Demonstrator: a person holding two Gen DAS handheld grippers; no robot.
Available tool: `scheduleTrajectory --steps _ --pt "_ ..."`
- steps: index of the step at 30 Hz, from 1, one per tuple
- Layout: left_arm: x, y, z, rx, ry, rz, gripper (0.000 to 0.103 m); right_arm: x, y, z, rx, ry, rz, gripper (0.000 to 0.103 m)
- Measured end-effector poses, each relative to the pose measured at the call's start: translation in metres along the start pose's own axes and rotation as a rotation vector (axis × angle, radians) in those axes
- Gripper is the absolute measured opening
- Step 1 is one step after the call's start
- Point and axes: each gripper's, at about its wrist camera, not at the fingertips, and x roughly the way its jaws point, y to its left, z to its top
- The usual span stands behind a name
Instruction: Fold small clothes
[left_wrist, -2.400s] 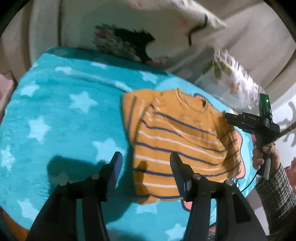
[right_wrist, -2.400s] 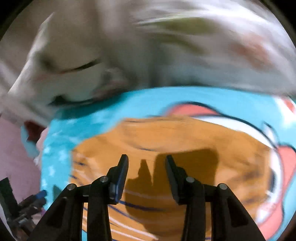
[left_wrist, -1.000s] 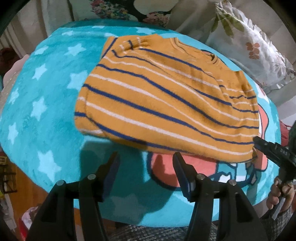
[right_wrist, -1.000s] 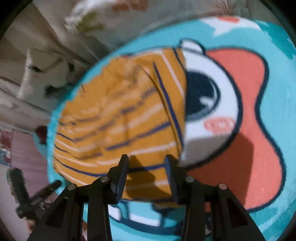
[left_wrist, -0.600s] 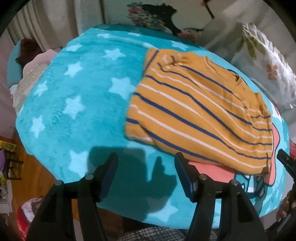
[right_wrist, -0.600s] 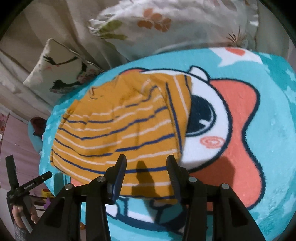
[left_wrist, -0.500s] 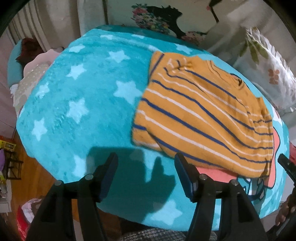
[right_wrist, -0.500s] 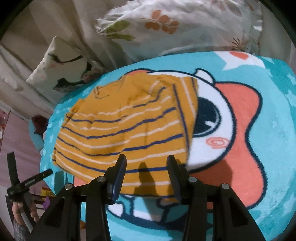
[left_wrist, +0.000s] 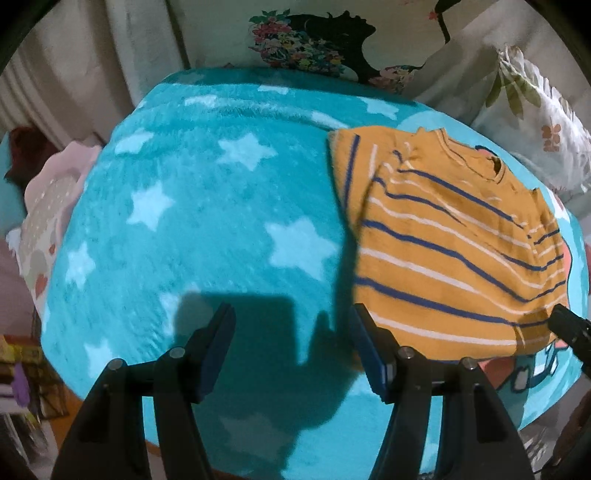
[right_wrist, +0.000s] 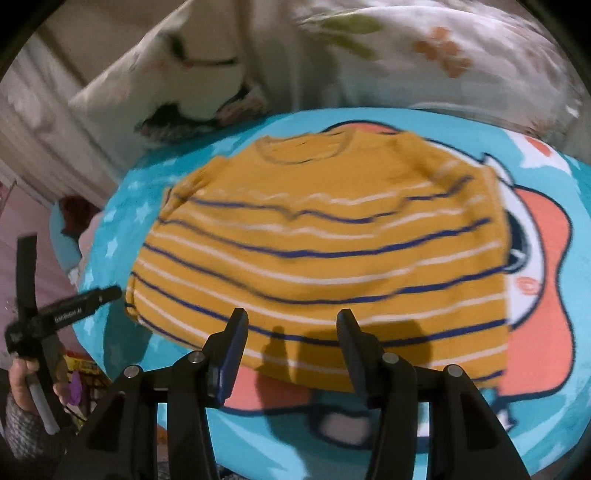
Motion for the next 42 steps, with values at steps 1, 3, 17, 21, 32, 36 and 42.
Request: scheduleTrajectory --steps 1,3,17,21,32,36,42 --pt "0.002 0.004 0.003 0.014 0.002 -0.002 0.063 0.005 0.011 0.0 -0.011 0.005 0.0 0.054" --pt "0.007 0.012 0.009 0.037 0.008 -0.01 0.063 0.016 0.037 -0.003 -0.045 0.014 -0.008 0.054" --pt "0.04 0.033 0.059 0.087 0.077 -0.292 0.071 0.06 0.151 -0.032 -0.252 0.01 -0.063 0.061" --pt "0.052 0.017 0.072 0.121 0.115 -0.428 0.072 0.077 0.183 -0.053 -0.408 0.015 -0.159 0.062" --pt "0.091 -0.035 0.108 0.241 0.204 -0.545 0.072 0.124 0.238 -0.074 -0.739 -0.094 -0.46 0.062" --pt "0.099 -0.044 0.123 0.26 0.219 -0.559 0.072 0.133 0.245 -0.059 -0.74 -0.108 -0.462 0.061" --pt "0.102 -0.042 0.131 0.266 0.229 -0.543 0.021 0.136 0.241 -0.042 -0.692 -0.101 -0.44 0.013"
